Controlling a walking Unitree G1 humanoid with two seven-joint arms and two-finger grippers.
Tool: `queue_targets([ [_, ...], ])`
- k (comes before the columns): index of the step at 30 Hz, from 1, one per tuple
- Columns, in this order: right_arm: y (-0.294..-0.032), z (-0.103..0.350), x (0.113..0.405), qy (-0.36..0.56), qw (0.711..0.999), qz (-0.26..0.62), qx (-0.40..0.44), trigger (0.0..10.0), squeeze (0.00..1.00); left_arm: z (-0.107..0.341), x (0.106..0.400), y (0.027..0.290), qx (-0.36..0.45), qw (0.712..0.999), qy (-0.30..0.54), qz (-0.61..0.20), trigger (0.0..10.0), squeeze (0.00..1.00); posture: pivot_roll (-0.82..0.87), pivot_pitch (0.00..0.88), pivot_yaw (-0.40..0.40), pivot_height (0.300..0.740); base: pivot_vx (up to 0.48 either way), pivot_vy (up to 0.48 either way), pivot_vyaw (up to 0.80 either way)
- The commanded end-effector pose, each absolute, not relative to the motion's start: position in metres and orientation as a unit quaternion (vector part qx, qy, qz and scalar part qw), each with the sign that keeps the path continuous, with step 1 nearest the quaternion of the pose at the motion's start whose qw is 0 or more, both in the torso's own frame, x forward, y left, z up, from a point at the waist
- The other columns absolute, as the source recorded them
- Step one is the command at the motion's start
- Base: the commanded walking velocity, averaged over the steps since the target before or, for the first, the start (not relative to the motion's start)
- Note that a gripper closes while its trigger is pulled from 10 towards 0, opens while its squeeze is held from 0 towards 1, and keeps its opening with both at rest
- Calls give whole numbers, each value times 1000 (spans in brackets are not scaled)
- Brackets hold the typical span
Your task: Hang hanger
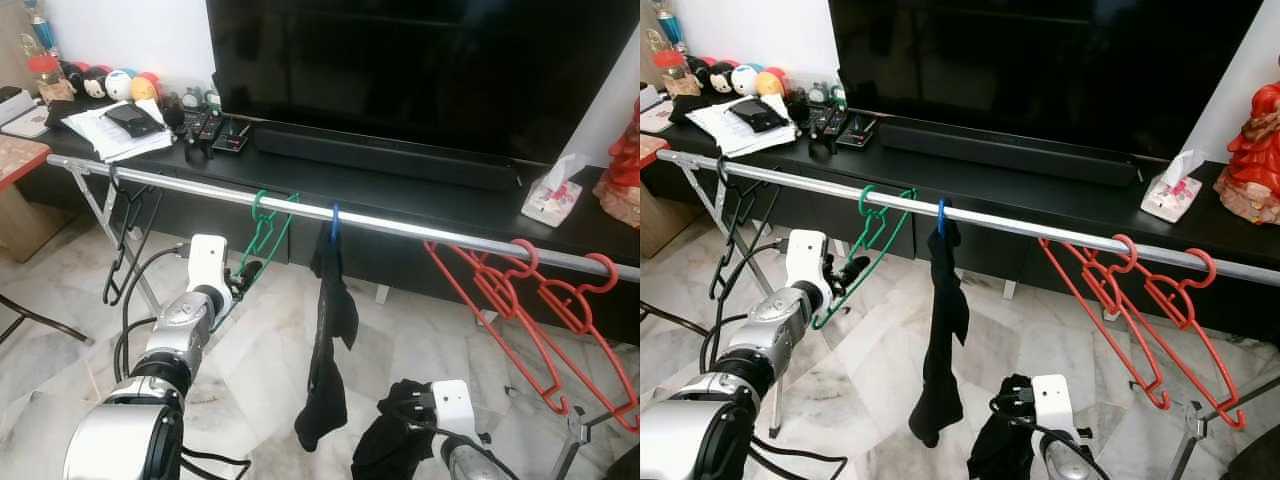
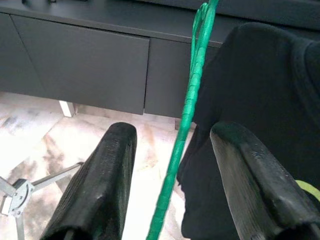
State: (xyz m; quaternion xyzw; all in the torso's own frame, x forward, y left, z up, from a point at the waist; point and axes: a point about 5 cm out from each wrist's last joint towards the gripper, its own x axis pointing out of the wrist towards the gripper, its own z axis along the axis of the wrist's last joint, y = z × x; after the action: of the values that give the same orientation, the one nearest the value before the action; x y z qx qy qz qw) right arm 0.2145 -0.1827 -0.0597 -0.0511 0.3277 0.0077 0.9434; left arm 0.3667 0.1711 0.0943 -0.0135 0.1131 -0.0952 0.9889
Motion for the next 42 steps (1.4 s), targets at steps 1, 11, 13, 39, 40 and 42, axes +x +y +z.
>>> queue_targets([
  [1,-184,-58,217,320,946,7,-53,10000,0,101,370,168,-17,989,101,-104,0,0,-100,0,-44,740,0,0,0],
  [11,-184,-58,216,322,945,8,-53,10000,0,99,370,165,-21,988,101,-115,0,0,-99,0,-44,740,0,0,0],
  [13,-184,-58,215,322,945,7,-53,10000,0,99,369,165,-22,988,100,-116,0,0,-99,0,-44,740,0,0,0],
  [39,-182,-58,216,322,945,8,-53,10000,0,95,367,168,-26,990,100,-96,0,0,-95,0,-45,740,0,0,0],
  [40,-182,-58,216,322,945,9,-53,10000,0,95,367,168,-26,990,100,-94,0,0,-95,0,-45,740,0,0,0],
  [42,-182,-58,216,322,945,9,-53,10000,0,95,367,168,-26,990,99,-93,0,0,-95,0,-45,740,0,0,0],
])
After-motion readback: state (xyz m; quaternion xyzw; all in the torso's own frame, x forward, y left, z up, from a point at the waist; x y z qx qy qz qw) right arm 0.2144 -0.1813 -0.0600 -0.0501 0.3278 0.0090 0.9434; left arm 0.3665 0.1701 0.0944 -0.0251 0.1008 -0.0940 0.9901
